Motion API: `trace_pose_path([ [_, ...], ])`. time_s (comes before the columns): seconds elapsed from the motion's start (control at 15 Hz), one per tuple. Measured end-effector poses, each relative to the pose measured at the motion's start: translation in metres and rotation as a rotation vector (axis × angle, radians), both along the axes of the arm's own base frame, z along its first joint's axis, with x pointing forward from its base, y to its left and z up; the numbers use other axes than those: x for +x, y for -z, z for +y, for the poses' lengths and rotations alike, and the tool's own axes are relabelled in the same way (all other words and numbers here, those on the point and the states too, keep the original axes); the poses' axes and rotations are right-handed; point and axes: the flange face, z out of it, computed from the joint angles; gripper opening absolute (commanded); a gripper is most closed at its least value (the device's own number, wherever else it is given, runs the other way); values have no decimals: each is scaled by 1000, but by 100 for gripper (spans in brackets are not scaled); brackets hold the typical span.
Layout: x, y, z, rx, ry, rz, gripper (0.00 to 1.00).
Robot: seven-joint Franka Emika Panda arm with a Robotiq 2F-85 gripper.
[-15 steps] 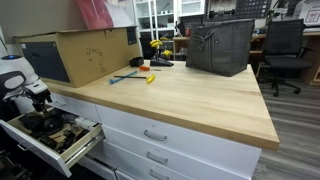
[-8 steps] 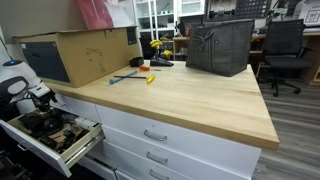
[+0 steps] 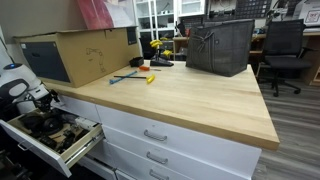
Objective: Pull open the top left drawer
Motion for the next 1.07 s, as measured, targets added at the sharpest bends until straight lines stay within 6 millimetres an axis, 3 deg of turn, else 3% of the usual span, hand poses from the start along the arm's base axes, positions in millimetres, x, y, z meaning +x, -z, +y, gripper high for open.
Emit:
trace_pose_path([
  [1.07, -6, 17, -3, -13, 143, 14, 100],
])
